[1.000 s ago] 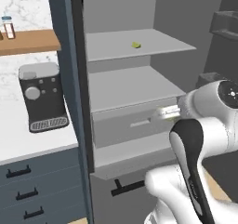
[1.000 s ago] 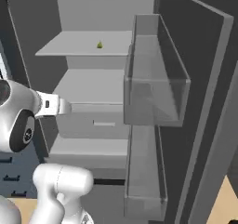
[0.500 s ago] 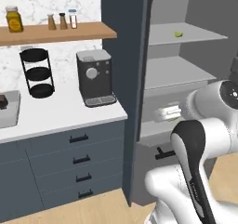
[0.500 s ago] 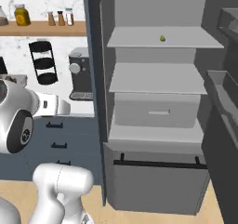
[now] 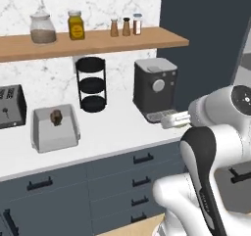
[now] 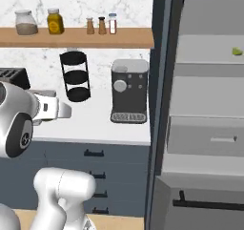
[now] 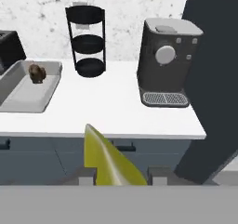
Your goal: Place one lemon wedge and one steak in each tupperware on the nearby counter, to pack two identical lunches.
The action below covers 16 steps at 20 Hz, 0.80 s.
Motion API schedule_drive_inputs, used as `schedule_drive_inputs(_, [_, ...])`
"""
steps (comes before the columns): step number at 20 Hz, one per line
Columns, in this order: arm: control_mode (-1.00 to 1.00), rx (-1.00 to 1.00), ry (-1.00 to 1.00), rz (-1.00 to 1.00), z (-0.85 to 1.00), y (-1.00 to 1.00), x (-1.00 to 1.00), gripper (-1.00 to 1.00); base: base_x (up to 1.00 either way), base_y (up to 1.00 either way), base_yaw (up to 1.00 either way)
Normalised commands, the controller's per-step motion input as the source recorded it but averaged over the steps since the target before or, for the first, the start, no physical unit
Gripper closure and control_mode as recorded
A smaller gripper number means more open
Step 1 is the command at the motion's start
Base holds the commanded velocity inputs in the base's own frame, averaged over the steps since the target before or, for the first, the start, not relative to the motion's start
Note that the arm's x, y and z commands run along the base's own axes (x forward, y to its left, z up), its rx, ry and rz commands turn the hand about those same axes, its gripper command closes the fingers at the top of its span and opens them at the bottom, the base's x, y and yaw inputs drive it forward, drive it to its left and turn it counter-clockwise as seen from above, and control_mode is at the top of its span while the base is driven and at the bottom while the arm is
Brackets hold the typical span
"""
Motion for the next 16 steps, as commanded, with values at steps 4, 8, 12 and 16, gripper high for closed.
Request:
schedule_drive_inputs(4, [1.00,0.00,0.00,0.00,0.00,0.00,0.00,1.00,0.99,1.00,0.00])
schedule_drive_inputs(8, [1.00,0.00,0.00,0.00,0.00,0.00,0.00,1.00,0.60,1.00,0.00])
schedule_drive_inputs(12, [1.00,0.00,0.00,0.00,0.00,0.00,0.00,1.00,0.43,1.00,0.00])
schedule_drive_inputs(16, [-1.00,-0.01,0.10,0.00,-0.39,0.48,0.30,1.00,0.26,0.50,0.00])
